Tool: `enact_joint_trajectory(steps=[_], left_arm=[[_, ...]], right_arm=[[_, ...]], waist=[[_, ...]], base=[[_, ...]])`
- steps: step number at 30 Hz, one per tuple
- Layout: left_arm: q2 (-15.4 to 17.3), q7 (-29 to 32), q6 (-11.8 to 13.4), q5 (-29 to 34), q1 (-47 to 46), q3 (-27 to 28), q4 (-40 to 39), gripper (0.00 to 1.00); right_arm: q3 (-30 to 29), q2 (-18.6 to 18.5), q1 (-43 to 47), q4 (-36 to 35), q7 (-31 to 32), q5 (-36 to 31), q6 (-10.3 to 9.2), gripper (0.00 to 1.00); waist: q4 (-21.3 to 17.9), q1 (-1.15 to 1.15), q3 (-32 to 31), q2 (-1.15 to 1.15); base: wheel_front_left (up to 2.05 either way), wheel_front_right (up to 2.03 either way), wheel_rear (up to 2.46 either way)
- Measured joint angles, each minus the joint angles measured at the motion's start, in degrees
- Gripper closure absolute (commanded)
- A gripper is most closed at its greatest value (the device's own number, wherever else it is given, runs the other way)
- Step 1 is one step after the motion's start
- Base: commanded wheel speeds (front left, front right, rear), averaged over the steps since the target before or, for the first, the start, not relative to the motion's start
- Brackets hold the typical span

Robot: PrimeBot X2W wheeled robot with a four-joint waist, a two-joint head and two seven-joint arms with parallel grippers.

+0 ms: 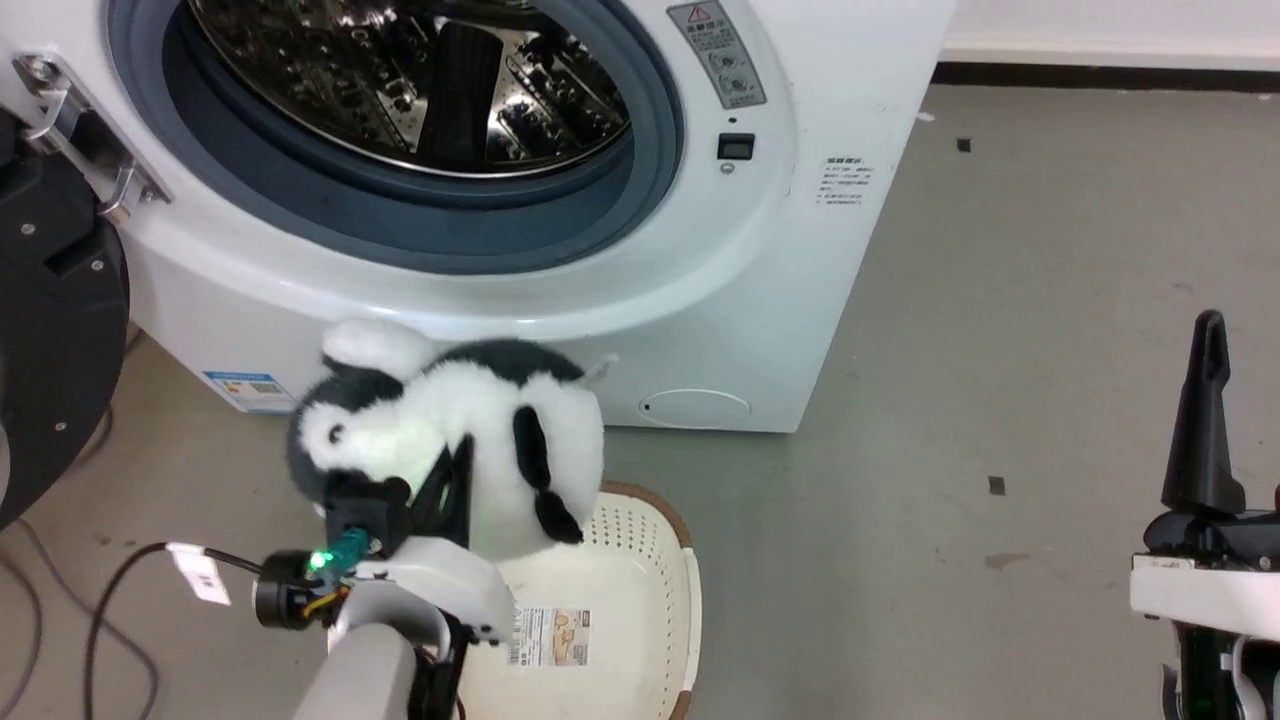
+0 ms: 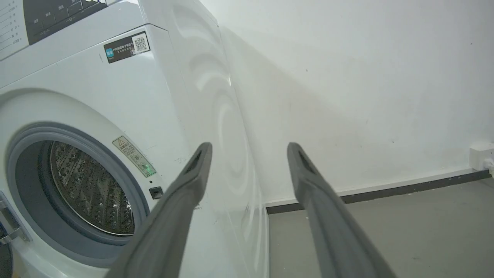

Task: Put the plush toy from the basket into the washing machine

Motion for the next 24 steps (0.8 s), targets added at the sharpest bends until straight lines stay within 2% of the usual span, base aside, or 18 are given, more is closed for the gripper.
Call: enact_joint_trajectory(steps=[8,16,24], left_arm=[[0.3,0.0,0.7,0.5,-3.8,4.8,-4.0,1.0],[2.9,0.0,0.6,1.6,-15.7,8.3,-3.9,1.0],[5.2,0.0,1.1,3.1,-28.3,10.6,-0.4,1.0]], right_arm=[[0.2,0.0,0.1,-0.1,0.0,0.5,0.0,0.0],[0.4,0.0,-2.2,-0.8,0.0,0.9,0.0,0.0],[1.1,0.0,-6.1,-1.8,0.0,2.0,0.01,0.0]], waist=[[-1.6,0.0,0.8,0.0],[-3.9,0.01,5.8,0.0],[-7.0,0.01,13.3,0.0]], base=[[0.0,0.0,0.0],[0.0,0.0,0.0],[0.0,0.0,0.0]])
